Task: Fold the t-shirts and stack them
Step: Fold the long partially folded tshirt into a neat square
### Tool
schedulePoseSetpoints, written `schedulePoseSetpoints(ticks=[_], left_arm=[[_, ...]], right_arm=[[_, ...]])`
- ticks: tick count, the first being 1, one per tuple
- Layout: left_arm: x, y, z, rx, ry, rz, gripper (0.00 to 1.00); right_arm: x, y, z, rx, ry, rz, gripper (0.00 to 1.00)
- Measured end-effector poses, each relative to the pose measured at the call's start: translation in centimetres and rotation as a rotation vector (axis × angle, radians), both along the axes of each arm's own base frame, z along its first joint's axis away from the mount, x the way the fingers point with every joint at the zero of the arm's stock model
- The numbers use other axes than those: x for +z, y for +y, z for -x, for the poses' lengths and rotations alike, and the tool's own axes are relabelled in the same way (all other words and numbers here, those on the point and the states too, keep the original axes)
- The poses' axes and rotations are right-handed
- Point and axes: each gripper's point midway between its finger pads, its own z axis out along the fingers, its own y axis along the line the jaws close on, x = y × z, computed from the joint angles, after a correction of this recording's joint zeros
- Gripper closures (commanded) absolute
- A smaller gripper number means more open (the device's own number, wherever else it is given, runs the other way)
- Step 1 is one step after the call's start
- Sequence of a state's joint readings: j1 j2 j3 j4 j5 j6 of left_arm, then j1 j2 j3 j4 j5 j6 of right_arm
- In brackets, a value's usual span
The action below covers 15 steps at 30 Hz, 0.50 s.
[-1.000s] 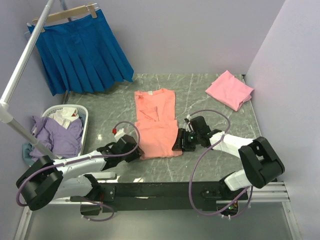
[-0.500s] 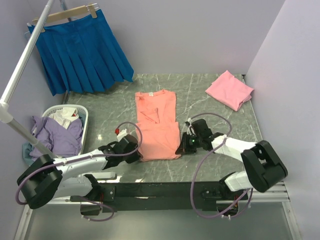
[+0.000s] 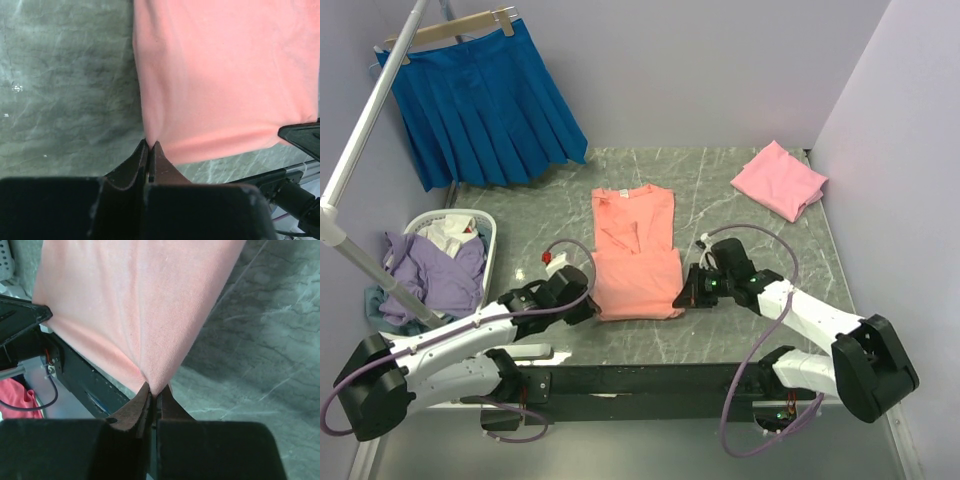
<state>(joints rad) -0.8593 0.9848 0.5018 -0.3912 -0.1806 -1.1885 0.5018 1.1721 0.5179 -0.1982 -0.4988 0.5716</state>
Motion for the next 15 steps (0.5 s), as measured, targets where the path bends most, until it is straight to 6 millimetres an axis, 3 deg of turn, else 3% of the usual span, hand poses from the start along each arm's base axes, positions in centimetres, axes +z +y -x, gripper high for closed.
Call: schedulePoseSetpoints(ticks=[5,11,15], left_arm=[[2.3,-0.7,-1.3,-0.005,-0.026,-0.026,0.99],[5.5,-1.7,-4.7,0.02,-0.097,-0.102,0.99],[6.8,-1.9,-7.9,0.05,-0.131,-0.14,0.99]], right_arm=[[1.8,0.1,-0.8,0.003,-0.023,0.011,0.99],[6.1,1.7,-4.8,0.012,-0.126,0.005,0.99],[7.1,2.3,-7.8,0.009,-0.151,0.02,0.98]])
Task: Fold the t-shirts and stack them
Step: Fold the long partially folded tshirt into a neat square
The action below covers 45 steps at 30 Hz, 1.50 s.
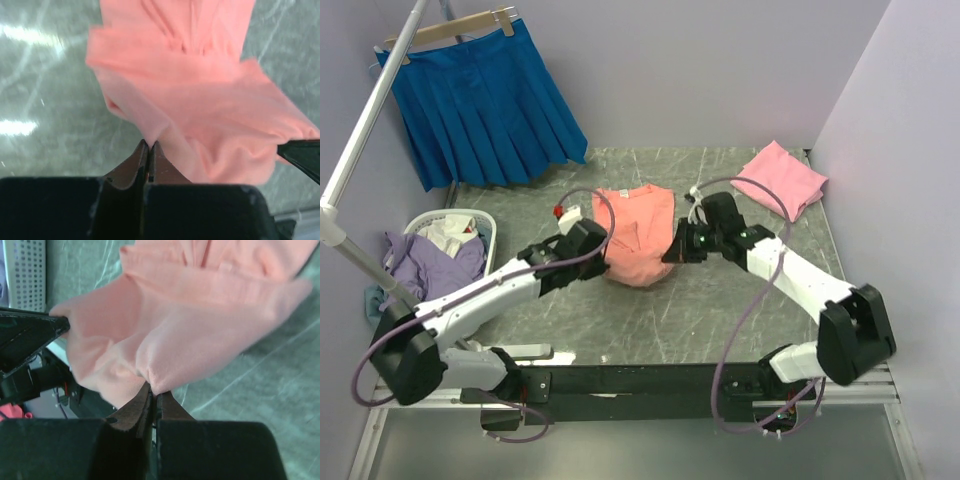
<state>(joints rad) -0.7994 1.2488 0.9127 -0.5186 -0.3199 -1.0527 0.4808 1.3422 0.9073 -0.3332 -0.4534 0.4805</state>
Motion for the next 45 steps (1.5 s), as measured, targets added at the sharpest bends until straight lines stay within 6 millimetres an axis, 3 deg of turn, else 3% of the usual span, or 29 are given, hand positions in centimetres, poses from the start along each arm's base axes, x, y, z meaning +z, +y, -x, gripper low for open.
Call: schedulePoseSetpoints(ticks=[9,14,21,24,26,27,29,30,34,39,45], left_arm=[[0.6,3.1,-10.2,0.106,-0.042,-0.073,0.99],[0.4,3.8,-16.2,0.114,-0.063,-0.088,0.99],[-2.0,4.0,-23.5,0.1,-0.058,-0.065,0.99],[-3.2,4.2,-26.1,0.086,-0.055,-0.047,0.98],[-3.6,4.2,-27.9,0.075,-0.065,-0.031,0.9],[-3.8,4.3,-29.0,0.066,-0.073,-0.026,0.85],[-4.1,4.2,-30.6,0.049,-0.089,-0.012,0.59],[-4.3,4.3,-31.3,0.038,-0.098,-0.006,0.43],[-3.6,4.6,-34.2,0.02,-0.163,0.025,0.11],[-1.3,5.8,-35.8,0.03,-0.241,0.041,0.05],[3.3,5.2,-35.1,-0.024,-0.318,0.114,0.08]], right_arm=[[-0.6,1.1,-8.2,-0.03,0.024,0.025,0.97],[-0.7,2.1,-13.9,-0.033,0.018,0.013,0.95],[-1.6,2.4,-21.8,-0.053,0.016,-0.02,0.92],[-2.5,2.3,-24.7,-0.066,0.023,-0.035,0.8],[-3.0,2.2,-26.8,-0.081,0.017,-0.05,0.48],[-3.2,2.0,-27.7,-0.092,0.017,-0.058,0.42],[-3.9,1.6,-29.4,-0.122,0.013,-0.082,0.43],[-4.3,1.3,-30.1,-0.137,0.01,-0.091,0.38],[-5.4,-0.7,-32.0,-0.201,-0.026,-0.092,0.32],[-5.1,-2.1,-31.8,-0.231,-0.08,-0.057,0.28],[0.4,0.1,-31.0,-0.164,-0.189,-0.081,0.3]])
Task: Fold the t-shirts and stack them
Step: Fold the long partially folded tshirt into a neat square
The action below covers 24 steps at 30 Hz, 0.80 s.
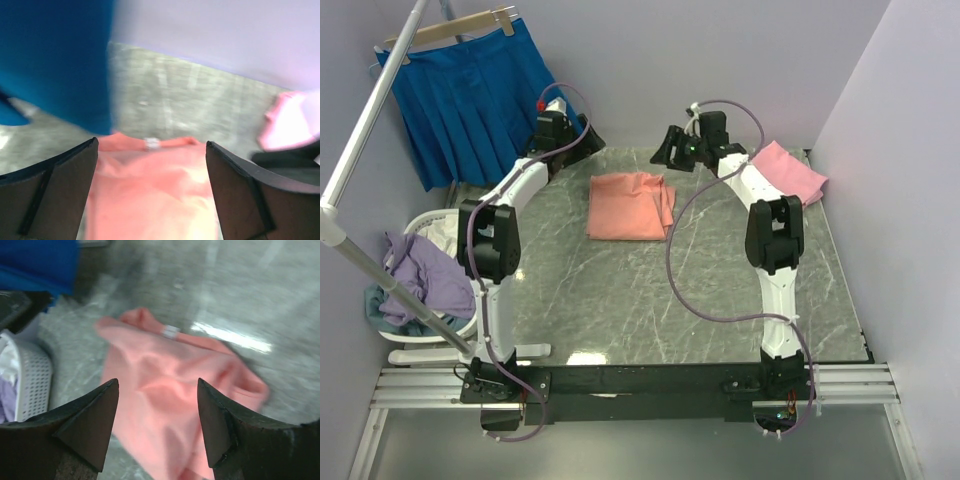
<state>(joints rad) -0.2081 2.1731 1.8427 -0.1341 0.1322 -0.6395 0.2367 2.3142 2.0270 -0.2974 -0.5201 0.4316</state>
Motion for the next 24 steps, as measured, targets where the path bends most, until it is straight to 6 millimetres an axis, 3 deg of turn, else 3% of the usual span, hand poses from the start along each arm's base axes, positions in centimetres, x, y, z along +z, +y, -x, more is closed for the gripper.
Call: schedulePoseSetpoints(ticks=[4,8,11,15,22,24], left_arm=[[2.7,-1.9,1.6,-0.086,-0.046,0.059,0.1],[2.3,-3.5,2.6,-0.154,-0.044,0.107,0.1],[0.6,-4.2,3.3,-0.193,-0.007,0.128,0.1],[-1.5,-5.0,3.0,-0.225,0.011,0.156,0.11],[-9.5,-5.7,2.2,-0.245,0.107,0.162,0.09],[-10.1,-5.9,1.6,-0.253,0.103,0.166,0.08]], right_arm=[[2.5,3.5,1.0,0.077,-0.059,-0.03,0.31],[2.6,6.2,2.5,0.132,-0.043,-0.056,0.32],[1.8,7.1,2.7,0.148,-0.028,-0.066,0.32],[-0.6,6.9,1.3,0.126,-0.005,-0.055,0.32],[-6.0,5.4,-1.3,0.051,0.063,-0.021,0.3],[-7.1,4.6,-1.6,0.026,0.084,-0.006,0.29]])
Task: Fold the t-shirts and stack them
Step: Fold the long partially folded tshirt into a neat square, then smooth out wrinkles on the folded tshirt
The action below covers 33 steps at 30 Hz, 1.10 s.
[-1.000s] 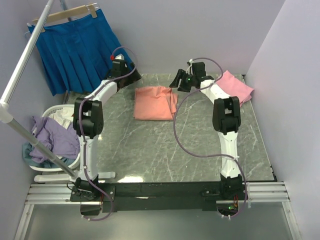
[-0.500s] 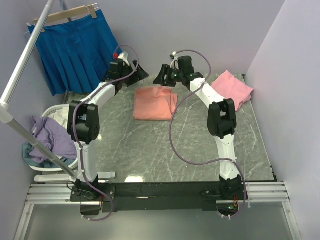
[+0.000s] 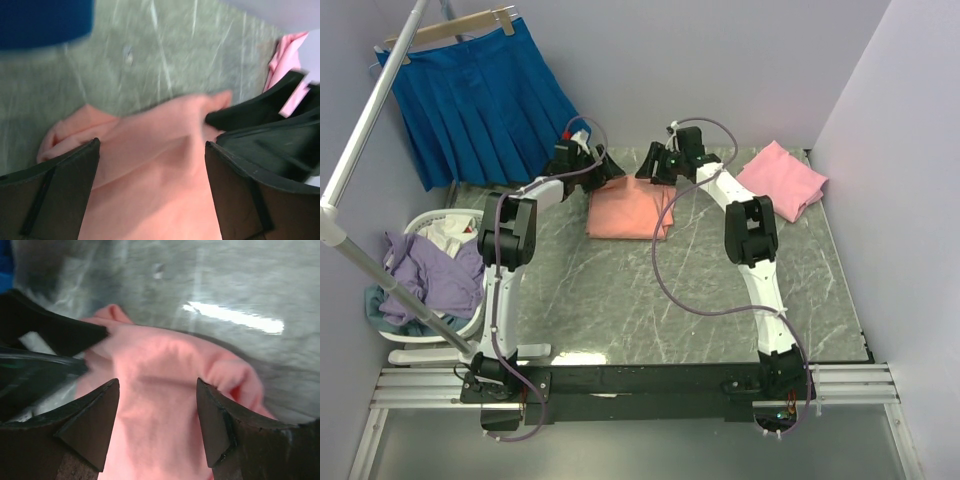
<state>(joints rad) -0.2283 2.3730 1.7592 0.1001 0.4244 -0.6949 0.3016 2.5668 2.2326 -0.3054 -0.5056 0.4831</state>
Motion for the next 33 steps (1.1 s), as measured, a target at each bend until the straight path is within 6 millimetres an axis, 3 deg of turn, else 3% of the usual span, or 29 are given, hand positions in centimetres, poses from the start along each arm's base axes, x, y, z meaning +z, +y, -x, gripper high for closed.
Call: schedulePoseSetpoints(ticks=[7,11,15,19,24,27,30,33], left_arm=[[2.3,0.2,-3.9,0.027,-0.108,-0.05,0.05],[3.0,1.3,-4.9,0.057,-0.137,-0.097,0.04],[3.5,2.3,-4.7,0.082,-0.142,-0.132,0.04],[5.8,3.2,-2.8,0.09,-0.147,-0.134,0.04],[10.7,2.6,0.3,0.061,-0.206,-0.071,0.05],[12.9,1.4,1.2,0.023,-0.247,-0.035,0.06],[12.9,-0.3,1.9,-0.026,-0.247,-0.009,0.06],[10.8,-1.8,2.2,-0.069,-0.207,0.015,0.06]], right_arm=[[-1.0,-2.6,-1.5,-0.074,0.001,0.033,0.28],[-1.3,-4.7,-2.5,-0.123,-0.011,0.061,0.28],[-1.9,-7.0,-1.9,-0.157,0.004,0.1,0.28],[-0.4,-7.9,-0.6,-0.16,0.008,0.104,0.28],[4.3,-5.8,1.7,-0.103,-0.054,0.076,0.27],[7.2,-3.0,2.9,-0.038,-0.11,0.038,0.27],[8.1,-0.5,4.0,0.025,-0.131,0.001,0.28],[7.3,1.5,5.3,0.077,-0.1,-0.021,0.28]])
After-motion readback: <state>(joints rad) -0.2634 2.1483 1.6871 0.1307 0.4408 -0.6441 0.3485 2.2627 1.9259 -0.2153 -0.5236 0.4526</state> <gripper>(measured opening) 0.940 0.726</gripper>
